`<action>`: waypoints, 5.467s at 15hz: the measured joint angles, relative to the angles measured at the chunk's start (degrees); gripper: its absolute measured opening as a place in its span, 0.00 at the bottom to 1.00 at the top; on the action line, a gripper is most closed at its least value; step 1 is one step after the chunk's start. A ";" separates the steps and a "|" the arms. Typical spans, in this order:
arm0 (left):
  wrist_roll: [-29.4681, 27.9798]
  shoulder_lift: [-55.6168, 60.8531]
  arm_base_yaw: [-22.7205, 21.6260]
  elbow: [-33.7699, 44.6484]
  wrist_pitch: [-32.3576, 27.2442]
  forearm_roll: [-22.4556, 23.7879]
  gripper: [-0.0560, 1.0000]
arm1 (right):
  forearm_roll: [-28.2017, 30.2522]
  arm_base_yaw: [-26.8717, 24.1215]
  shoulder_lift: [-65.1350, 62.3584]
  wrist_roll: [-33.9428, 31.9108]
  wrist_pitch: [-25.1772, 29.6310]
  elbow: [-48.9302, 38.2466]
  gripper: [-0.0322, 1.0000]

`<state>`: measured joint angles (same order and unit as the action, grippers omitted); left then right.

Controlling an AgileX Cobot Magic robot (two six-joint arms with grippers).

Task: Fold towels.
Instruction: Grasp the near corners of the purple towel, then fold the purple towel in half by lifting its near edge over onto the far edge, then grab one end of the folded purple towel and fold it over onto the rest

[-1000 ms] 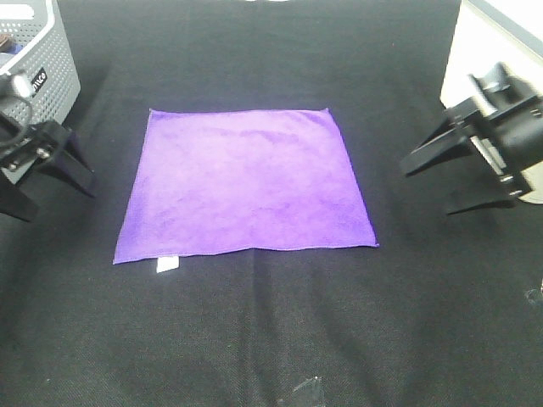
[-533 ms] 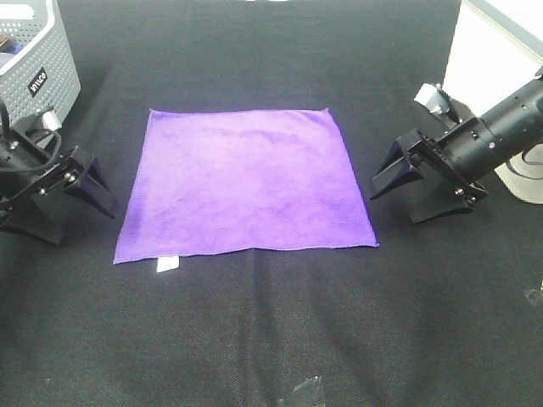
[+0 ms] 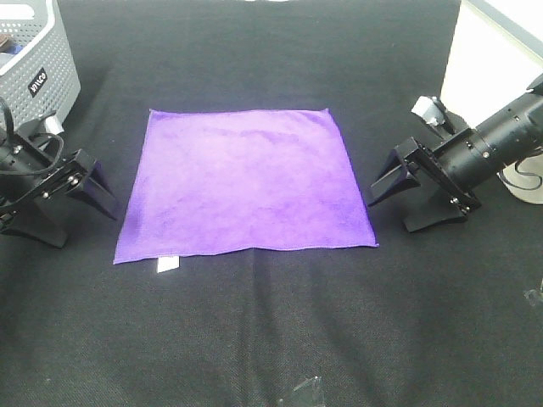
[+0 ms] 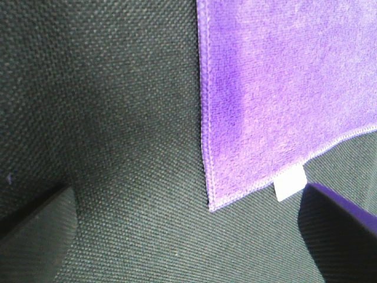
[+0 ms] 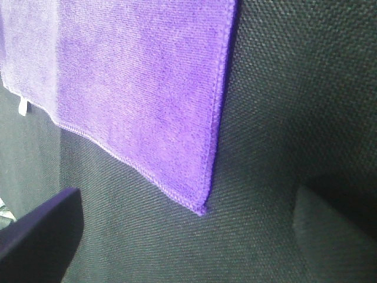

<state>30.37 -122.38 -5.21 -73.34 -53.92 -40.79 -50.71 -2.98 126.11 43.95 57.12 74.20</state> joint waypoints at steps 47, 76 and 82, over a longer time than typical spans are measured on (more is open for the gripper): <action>-12.66 -3.55 13.92 -24.06 -1.66 9.05 0.05 | 15.01 11.57 7.45 -27.85 8.77 34.38 0.04; -4.58 -13.12 10.77 -34.89 11.46 7.22 0.67 | 18.91 11.40 22.86 -35.98 3.32 58.38 0.62; -13.92 -13.46 7.51 -45.32 -3.21 16.84 0.78 | 24.87 11.40 17.07 -35.98 11.63 58.56 0.66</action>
<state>16.44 -135.85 2.29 -118.66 -57.12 -23.95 -25.84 8.42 143.18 7.96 68.75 132.75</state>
